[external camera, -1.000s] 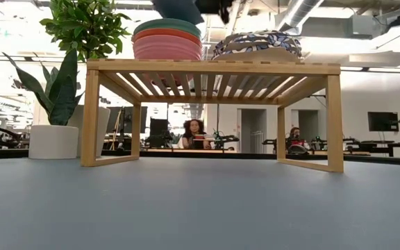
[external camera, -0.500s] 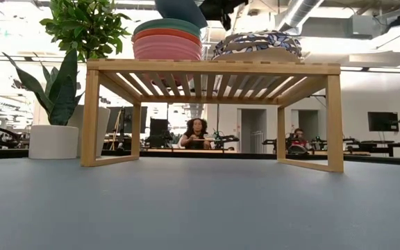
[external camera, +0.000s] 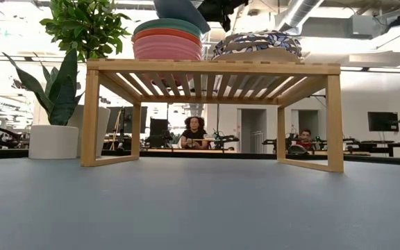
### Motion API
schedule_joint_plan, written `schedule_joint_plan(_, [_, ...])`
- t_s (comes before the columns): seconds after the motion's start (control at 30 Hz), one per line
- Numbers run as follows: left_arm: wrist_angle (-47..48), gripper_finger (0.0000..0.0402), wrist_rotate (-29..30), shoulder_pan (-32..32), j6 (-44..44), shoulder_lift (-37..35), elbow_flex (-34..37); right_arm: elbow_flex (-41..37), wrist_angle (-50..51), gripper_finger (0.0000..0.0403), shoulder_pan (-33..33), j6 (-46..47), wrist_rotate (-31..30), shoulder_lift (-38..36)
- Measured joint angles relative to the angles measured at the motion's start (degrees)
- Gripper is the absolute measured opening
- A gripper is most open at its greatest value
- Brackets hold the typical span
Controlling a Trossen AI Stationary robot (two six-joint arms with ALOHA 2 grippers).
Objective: Place and stack bowls onto a shelf
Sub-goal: Stack the blue bowl on top of the green bowl on the shelf, then return to Home Position
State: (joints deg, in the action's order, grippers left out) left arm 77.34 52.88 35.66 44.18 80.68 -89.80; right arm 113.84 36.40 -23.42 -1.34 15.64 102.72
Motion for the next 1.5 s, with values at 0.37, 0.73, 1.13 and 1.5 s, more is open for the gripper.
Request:
schedule_joint_plan(0.37, [0.0, 0.0251, 0.0, 0.0, 0.0, 0.0, 0.0, 0.0, -0.1, 0.0118, 0.0, -0.1, 0.9, 0.0])
schedule_joint_plan(0.73, [0.0, 0.0251, 0.0, 0.0, -0.1, 0.0, 0.0, 0.0, -9.2, 0.0151, 0.0, -3.1, 2.3, 0.0])
schedule_joint_plan(1.13, [-1.5, 0.0251, 10.2, 0.3, -3.5, -1.5, -0.1, 3.4, -9.4, 0.0144, 0.4, 1.9, 7.1, -9.6])
schedule_joint_plan(1.5, [-2.0, 0.0251, 12.0, -0.5, -6.3, -1.6, -0.1, 2.3, 14.4, 0.0144, 0.7, -5.6, 7.0, -31.6])
